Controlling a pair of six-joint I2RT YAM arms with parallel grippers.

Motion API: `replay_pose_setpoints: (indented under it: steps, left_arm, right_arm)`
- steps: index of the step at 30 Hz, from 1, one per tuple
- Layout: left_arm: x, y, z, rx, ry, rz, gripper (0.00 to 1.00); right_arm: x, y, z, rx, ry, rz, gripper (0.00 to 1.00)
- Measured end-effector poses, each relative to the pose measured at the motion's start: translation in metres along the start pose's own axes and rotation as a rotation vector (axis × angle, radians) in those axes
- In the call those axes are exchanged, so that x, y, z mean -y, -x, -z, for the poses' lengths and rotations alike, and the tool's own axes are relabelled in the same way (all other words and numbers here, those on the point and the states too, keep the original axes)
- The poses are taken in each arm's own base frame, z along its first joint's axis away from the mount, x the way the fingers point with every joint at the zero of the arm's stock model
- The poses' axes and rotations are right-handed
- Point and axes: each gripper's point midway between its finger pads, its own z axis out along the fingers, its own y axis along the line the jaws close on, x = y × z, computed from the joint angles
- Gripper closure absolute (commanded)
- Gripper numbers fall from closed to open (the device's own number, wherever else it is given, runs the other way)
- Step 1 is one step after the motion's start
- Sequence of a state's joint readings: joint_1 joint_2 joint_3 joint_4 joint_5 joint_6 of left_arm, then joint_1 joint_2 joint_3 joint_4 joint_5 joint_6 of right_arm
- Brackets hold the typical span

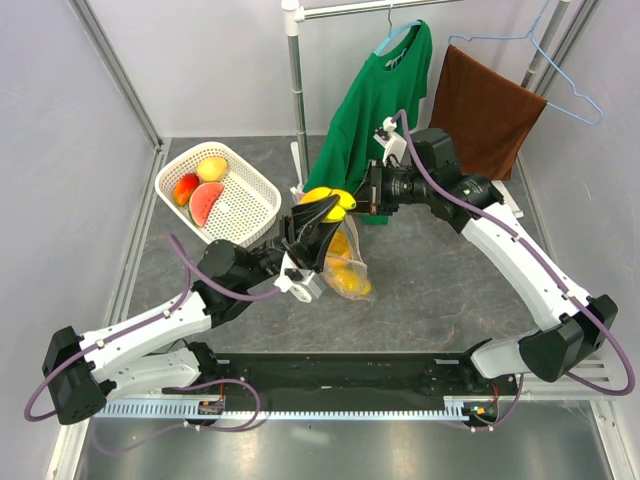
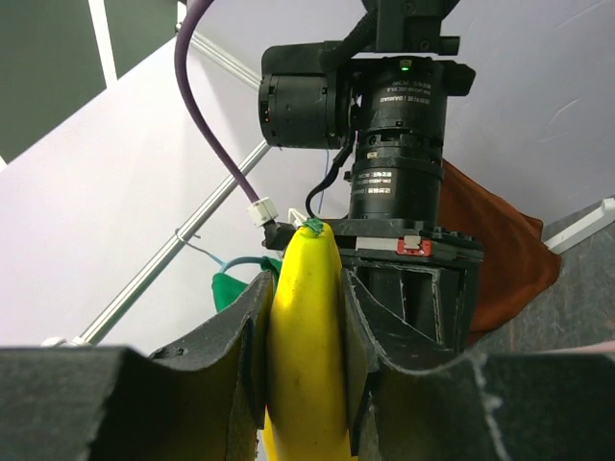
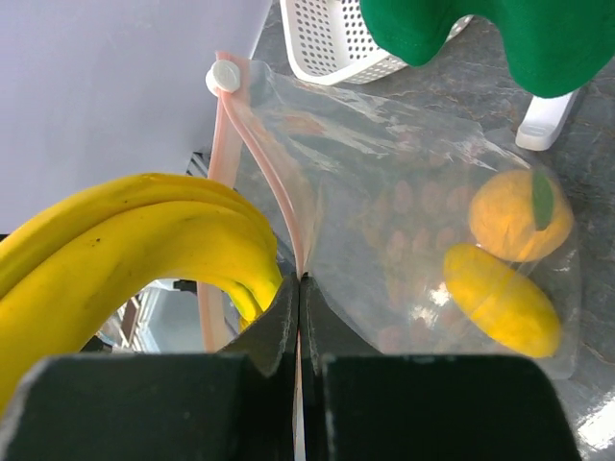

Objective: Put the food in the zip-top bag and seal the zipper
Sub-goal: Place the fake fruit in the zipper food storage bag.

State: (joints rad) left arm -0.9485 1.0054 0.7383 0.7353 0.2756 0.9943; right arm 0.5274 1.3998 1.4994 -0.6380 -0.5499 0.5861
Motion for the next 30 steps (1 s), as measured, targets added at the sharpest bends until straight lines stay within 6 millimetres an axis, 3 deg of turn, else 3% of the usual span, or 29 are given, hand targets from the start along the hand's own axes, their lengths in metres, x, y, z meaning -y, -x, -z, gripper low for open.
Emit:
replay_pose_setpoints:
  steps: [3,9,12,16,19,23,26,27,30]
  left_arm:
    - [0.004,0.004,0.005,0.019,-0.018,-0.021,0.91]
    - [0.037,0.002,0.010,0.049,-0.137,-0.050,0.80]
    - [0.045,0.001,0.009,0.061,-0.167,-0.061,0.43]
    - [0.055,-0.003,0.010,0.053,-0.205,-0.065,0.16]
    - [0.054,-0.003,0.010,0.042,-0.217,-0.063,0.11]
    - [0.037,0.003,0.013,0.023,-0.195,-0.048,0.11]
    - [0.018,0.012,0.020,0.002,-0.165,0.006,0.18]
    - [0.012,0.016,0.022,-0.008,-0.158,0.028,0.26]
    - [-0.006,0.025,0.032,-0.054,-0.161,0.111,0.29]
  right_arm:
    - [-0.004,0.001,0.001,-0.002,0.027,-0.015,1.00]
    - [-0.011,-0.003,0.000,-0.021,0.080,-0.024,1.00]
    - [-0.011,-0.008,-0.001,-0.038,0.089,-0.035,1.00]
    - [-0.012,-0.009,0.000,-0.042,0.097,-0.036,1.00]
    - [-0.013,-0.009,0.001,-0.041,0.101,-0.034,1.00]
    - [-0.013,-0.012,0.001,-0.045,0.102,-0.036,1.00]
    - [-0.013,-0.011,0.001,-0.044,0.103,-0.036,1.00]
    - [-0.013,-0.011,0.001,-0.044,0.103,-0.035,1.00]
    - [-0.011,-0.009,0.002,-0.039,0.103,-0.037,1.00]
